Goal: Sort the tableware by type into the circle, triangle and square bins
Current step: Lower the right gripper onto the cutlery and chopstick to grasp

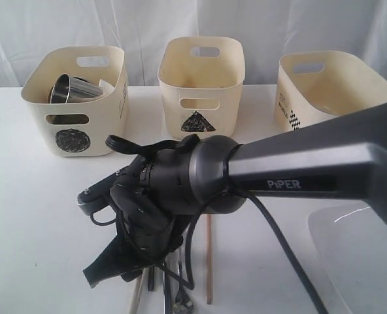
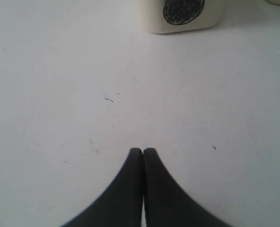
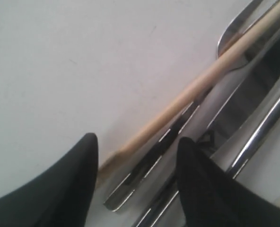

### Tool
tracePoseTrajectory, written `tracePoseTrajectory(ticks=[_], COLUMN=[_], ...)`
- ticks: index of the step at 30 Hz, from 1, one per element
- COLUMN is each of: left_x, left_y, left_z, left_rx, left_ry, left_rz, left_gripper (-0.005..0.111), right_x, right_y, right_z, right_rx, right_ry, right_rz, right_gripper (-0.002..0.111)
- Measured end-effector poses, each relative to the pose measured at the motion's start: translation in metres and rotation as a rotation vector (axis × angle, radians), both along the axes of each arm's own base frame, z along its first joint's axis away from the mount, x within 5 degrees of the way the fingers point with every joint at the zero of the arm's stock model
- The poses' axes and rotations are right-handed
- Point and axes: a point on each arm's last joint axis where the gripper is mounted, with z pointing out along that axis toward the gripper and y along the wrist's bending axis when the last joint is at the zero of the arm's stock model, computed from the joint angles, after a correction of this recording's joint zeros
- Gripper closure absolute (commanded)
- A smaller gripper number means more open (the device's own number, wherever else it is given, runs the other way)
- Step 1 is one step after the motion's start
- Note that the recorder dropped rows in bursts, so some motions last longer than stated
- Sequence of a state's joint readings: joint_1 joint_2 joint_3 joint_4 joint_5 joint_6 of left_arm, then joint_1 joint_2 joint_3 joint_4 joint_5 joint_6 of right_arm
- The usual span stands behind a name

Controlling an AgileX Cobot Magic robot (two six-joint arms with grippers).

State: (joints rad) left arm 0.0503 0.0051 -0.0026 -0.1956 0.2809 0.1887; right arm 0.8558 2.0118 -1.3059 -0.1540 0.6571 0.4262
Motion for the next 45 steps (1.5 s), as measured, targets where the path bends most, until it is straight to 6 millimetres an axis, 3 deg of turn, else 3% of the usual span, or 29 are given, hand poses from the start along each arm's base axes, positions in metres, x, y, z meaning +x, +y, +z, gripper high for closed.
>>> tracePoseTrajectory(ticks=[9,17,22,26,34,38,45], left_x=[0.0,0.0,0.0,0.0,0.0,0.0,0.0], left_y=[0.0,0.0,0.0,0.0,0.0,0.0,0.0], left_z=[0.0,0.0,0.0,0.0,0.0,0.0,0.0], left_rx=[0.002,0.002,0.002,0.002,0.002,0.002,0.002], left_ry=[0.0,0.0,0.0,0.0,0.0,0.0,0.0], left_rz=[0.0,0.0,0.0,0.0,0.0,0.0,0.0], left_gripper=[0.107,0.107,0.107,0.107,0.107,0.107,0.107], right_x=[-0.001,-0.002,-0.001,-0.002,-0.004,-0.004,-0.002], right_y=[-0.004,-0.008,-0.009,-0.008,0.013,0.017,0.028], right_z=[-0.004,0.014,0.016,0.016,0.02,0.02,0.003], right_rx=[-0.051,-0.056,-0.066,-0.053,0.178,0.222,0.18], right_ry=[0.021,-0.008,-0.019,-0.009,0.011,0.012,0.049], right_rz=[-0.03,-0.027,-0.019,-0.028,0.005,0.001,0.024], right_gripper=[0.087,0.105,0.107,0.1,0.06,0.059,0.059])
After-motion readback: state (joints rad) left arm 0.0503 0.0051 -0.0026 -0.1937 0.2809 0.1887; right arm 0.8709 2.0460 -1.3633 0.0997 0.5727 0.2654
